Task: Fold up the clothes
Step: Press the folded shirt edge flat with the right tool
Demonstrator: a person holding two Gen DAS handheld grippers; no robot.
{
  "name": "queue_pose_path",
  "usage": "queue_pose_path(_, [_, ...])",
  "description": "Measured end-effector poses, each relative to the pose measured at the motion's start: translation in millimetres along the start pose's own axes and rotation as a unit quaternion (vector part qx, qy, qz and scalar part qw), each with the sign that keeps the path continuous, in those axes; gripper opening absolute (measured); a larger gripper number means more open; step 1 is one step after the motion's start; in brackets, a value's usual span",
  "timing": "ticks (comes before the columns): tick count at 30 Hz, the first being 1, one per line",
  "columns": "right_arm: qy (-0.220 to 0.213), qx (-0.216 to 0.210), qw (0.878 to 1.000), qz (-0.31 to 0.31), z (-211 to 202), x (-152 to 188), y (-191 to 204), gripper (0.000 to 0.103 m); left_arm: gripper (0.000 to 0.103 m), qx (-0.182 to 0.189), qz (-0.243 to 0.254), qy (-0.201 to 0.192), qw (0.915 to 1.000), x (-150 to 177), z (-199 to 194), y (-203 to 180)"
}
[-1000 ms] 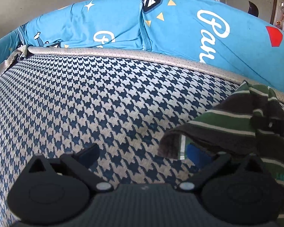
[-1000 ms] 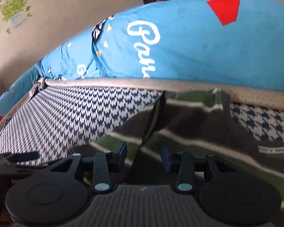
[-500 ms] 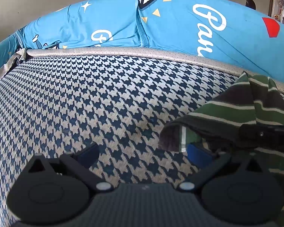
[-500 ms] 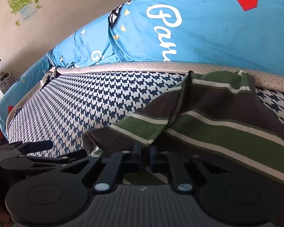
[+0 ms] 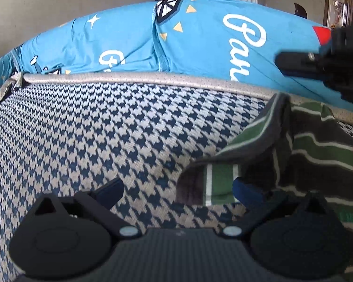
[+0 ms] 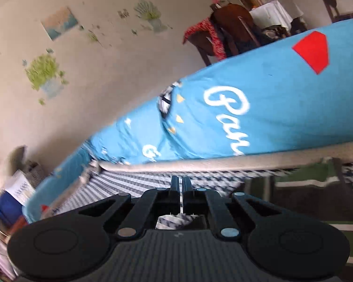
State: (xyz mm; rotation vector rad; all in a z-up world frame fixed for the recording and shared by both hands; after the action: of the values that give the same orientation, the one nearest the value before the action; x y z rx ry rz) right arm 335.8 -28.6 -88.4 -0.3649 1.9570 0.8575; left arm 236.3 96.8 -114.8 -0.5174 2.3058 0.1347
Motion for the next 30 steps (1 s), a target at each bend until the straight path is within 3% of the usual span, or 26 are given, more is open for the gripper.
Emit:
queue_pose_path(2, [-0.013, -0.006, 1.0, 0.012, -3, -6, 3, 0.008, 0.103, -0.002, 0.005, 0.003, 1.0, -3, 6, -1])
queue_pose_path(7, [-0.006, 0.038, 0.999, 0.008, -14, -7, -17, 0.009, 0.103, -0.037, -0.025, 0.03, 0.9986, -4, 29, 23])
queue_pose_path(11, [0.036, 0.08, 0.996, -0.001, -19, 6, -35, 0.009, 0.103, -0.027, -0.042, 0.033, 0.9982, -4, 28, 28])
queue_pose_path(15, [0.072, 0.121, 0.99, -0.004, -34, 25, -47, 0.009, 0.103, -0.021, -0.023, 0.02, 0.9993, -3, 21, 20])
queue_pose_path(17, [0.08, 0.147, 0.986, 0.008, -46, 32, -53, 0.016, 0.103, -0.012, -0.015, 0.016, 0.9997, -3, 18, 16])
queue_pose_path(22, [0.069, 0.189, 0.978, 0.054, -90, 42, -52, 0.021, 0.103, -0.002, 0.006, 0.01, 0.9999, 2, 15, 6])
queue_pose_path(25, [0.051, 0.207, 0.975, 0.061, -115, 44, -45, 0.022, 0.103, 0.011, 0.011, 0.01, 0.9998, 6, 13, -1])
queue_pose_path(28, [0.048, 0.23, 0.97, 0.065, -129, 47, -45, 0.033, 0.103, 0.027, 0.027, 0.006, 0.9993, 13, 7, -11])
queue_pose_path(30, [0.051, 0.234, 0.969, 0.054, -129, 45, -45, 0.033, 0.103, 0.034, 0.038, -0.002, 0.9987, 16, 2, -16])
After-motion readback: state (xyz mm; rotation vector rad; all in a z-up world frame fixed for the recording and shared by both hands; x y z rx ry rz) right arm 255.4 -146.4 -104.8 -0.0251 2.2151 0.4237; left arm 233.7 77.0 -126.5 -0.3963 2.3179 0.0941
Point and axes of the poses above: each gripper's, at about its wrist camera, not at the fingertips, and z roughly the way its jaws point, y to its left, x to its underside, the point moved 9 cm from there along z, roughly the way its jaws point, and after that the axes turned 9 degrees about -z, right-handed, at the moved point
